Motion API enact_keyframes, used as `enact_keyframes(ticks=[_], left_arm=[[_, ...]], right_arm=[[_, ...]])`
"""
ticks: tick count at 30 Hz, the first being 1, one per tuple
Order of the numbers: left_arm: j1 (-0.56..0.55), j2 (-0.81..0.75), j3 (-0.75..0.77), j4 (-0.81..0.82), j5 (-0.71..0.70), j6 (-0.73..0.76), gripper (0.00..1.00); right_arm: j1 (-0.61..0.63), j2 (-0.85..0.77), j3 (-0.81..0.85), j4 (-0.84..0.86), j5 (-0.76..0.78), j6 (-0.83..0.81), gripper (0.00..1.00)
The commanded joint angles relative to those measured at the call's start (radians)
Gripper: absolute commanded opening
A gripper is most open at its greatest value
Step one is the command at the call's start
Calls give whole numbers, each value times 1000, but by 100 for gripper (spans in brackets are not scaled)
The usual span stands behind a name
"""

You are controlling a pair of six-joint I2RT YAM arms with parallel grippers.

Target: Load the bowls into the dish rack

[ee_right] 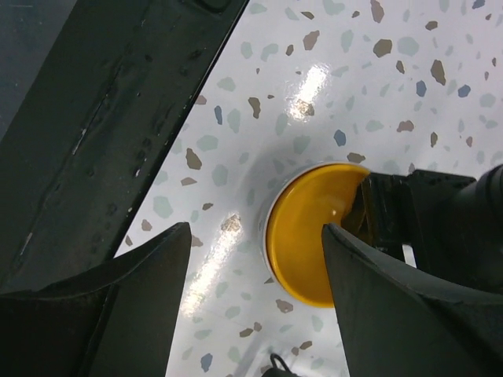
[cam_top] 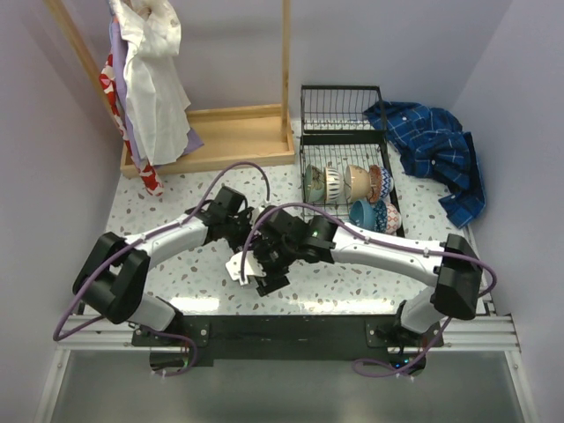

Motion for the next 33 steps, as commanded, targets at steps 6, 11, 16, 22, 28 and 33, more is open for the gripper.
enact_keyframes(ticks=[6, 11, 16, 22, 28, 33], left_arm=[[16, 77, -66, 123, 43, -32, 63], [19, 92, -80, 147, 57, -29, 63], [23, 101, -85, 157, 63, -19, 63], [23, 118, -100, 174, 66, -7, 63], [26, 130, -106, 183, 66, -4, 63], [25, 159, -105, 190, 69, -2, 63]], right_arm=[[26, 116, 88, 27, 29, -13, 62], [25, 161, 99, 42, 36, 30, 51], [26, 216, 103, 52, 67, 96, 43], [23, 240, 117, 100, 121, 154, 40], [22, 239, 109, 160, 216, 212, 40], [20, 220, 97, 191, 305, 226, 40]])
